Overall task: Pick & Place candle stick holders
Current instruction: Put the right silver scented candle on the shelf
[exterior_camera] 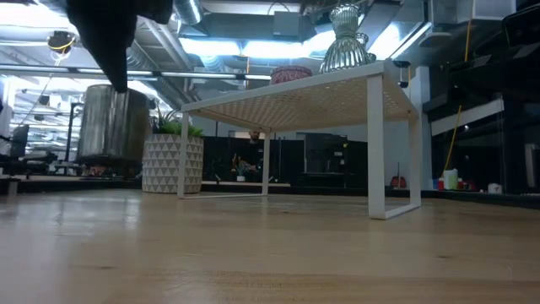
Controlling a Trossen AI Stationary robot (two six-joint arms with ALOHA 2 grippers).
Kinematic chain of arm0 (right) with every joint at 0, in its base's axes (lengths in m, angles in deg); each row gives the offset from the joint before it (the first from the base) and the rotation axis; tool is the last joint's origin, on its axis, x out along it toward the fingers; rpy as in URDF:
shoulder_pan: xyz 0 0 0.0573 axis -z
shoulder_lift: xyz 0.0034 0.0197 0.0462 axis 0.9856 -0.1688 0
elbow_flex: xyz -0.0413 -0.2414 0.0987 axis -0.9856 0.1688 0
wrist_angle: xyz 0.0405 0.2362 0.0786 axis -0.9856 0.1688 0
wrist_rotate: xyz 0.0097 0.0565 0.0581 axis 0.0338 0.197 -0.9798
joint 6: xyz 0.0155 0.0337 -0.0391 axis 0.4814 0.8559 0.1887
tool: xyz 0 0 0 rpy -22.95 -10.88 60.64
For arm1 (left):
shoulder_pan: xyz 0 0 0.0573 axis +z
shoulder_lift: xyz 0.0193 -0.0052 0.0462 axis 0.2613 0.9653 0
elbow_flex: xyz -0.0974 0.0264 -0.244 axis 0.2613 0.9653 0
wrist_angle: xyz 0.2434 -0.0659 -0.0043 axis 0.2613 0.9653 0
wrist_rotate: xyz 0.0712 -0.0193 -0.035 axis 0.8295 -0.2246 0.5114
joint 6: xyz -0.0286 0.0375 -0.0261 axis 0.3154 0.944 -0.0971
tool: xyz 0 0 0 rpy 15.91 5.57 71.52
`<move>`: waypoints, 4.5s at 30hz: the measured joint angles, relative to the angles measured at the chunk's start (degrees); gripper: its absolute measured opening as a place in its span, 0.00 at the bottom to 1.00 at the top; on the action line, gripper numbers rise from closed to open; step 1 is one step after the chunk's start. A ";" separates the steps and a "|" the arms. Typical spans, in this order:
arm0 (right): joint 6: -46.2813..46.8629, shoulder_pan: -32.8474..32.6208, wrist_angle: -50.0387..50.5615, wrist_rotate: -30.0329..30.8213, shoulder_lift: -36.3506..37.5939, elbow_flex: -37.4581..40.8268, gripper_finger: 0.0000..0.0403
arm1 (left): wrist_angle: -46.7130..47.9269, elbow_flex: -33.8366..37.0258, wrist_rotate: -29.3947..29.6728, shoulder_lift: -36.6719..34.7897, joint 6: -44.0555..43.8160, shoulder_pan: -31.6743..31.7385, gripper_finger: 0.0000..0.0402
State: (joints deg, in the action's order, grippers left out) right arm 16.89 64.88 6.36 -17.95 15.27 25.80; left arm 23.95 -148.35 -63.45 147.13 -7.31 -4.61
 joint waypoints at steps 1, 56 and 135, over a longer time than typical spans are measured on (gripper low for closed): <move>0.02 0.00 0.00 0.00 0.00 0.00 0.28 | -0.65 0.27 -0.23 -0.11 0.83 0.52 0.00; 0.01 0.00 0.01 0.00 0.01 0.01 0.28 | -1.46 -38.96 -8.91 15.09 54.99 33.59 0.00; 0.01 0.00 0.01 0.00 0.01 0.02 0.28 | -2.17 -39.84 -10.77 20.65 69.73 30.47 0.01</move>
State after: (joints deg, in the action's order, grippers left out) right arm 16.90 64.88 6.37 -17.95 15.28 25.82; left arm 21.78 -188.19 -74.22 167.78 62.41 25.86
